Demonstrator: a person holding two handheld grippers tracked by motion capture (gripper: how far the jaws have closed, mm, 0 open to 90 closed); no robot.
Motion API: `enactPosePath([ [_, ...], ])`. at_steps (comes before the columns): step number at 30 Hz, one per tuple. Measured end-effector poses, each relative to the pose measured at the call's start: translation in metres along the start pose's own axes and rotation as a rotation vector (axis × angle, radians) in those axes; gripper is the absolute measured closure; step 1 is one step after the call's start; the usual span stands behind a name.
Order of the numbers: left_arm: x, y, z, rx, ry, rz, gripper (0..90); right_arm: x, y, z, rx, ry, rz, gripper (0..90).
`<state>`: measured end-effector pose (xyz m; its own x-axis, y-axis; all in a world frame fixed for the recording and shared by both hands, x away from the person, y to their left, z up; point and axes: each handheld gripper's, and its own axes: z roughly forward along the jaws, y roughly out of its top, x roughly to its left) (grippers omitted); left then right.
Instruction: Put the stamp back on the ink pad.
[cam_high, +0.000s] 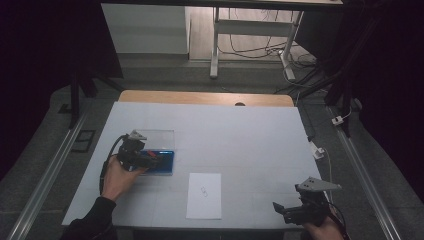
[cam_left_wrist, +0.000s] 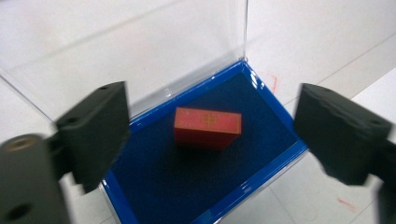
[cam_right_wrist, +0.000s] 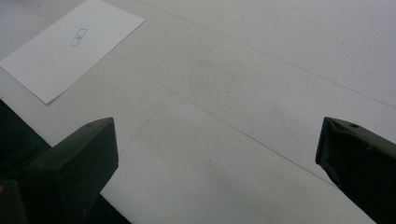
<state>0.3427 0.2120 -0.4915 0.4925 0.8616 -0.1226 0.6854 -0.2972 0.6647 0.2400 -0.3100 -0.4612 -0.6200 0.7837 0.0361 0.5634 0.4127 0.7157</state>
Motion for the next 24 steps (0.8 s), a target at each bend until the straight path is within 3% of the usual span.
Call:
enactPosePath([
  [2,-0.002,0.001,-0.002,0.015,-0.008,0.004,3.3,0.000,0.000,0.000,0.001,0.000,-0.001,0.0],
  [7,-0.009,0.003,-0.014,-0.022,-0.051,0.016,0.2,0.001,0.000,0.000,0.005,-0.001,-0.005,0.0],
  [11,-0.014,0.002,-0.020,-0.046,-0.069,0.032,0.0,0.001,0.000,0.000,0.004,-0.002,-0.004,0.0],
  [21,-0.013,-0.006,-0.037,-0.093,-0.151,0.015,0.0,0.001,0.000,0.000,0.005,-0.001,-0.002,0.0],
  [24,-0.016,-0.007,-0.042,-0.108,-0.153,0.033,0.0,0.000,0.000,0.000,0.005,-0.001,-0.001,0.0],
])
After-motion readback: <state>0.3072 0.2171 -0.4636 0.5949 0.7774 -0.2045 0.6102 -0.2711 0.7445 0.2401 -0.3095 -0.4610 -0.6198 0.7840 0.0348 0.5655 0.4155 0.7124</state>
